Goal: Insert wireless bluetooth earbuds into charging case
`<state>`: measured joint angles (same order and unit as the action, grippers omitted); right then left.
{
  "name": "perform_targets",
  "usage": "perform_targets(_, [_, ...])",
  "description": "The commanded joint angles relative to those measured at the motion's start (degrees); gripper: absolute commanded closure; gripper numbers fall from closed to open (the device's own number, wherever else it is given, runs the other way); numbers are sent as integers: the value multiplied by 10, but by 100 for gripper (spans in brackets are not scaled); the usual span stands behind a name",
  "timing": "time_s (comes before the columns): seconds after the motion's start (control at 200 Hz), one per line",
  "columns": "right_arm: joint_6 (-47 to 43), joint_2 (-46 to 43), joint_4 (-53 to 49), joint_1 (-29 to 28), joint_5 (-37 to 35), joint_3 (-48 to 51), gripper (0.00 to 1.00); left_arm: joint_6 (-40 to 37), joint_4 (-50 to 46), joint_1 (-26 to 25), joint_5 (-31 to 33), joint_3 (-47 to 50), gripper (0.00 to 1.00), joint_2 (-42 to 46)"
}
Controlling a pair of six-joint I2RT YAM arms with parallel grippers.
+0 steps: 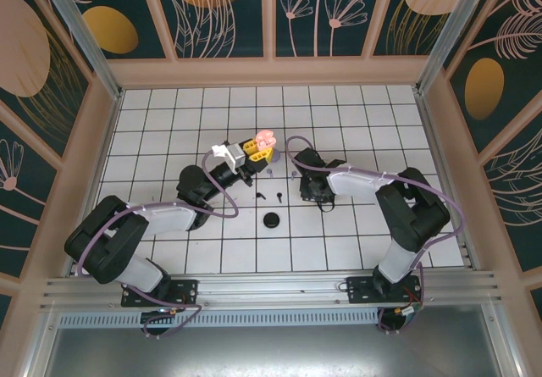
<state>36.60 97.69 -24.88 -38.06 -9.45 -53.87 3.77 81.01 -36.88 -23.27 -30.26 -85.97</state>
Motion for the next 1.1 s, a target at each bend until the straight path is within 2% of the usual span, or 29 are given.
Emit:
perform_targets(0.0, [9,5,7,-4,4,11,76,7,24,-3,3,-1,100,15])
perform_targets(0.265, [9,-28,5,-3,2,13,80,7,14,-1,-1,-8,100,16])
perform_targets(0.616, [17,-119,-5,-3,5,-10,80,4,6,-2,-2,-12,100,21])
perform_targets(0.891, [19,-204,-22,-1,20,-82,80,-9,-2,-3,-1,-17,100,12])
perform_targets(1.096, [4,-234,-25,1,30,-165,80,-14,7,-2,-2,-23,100,-5])
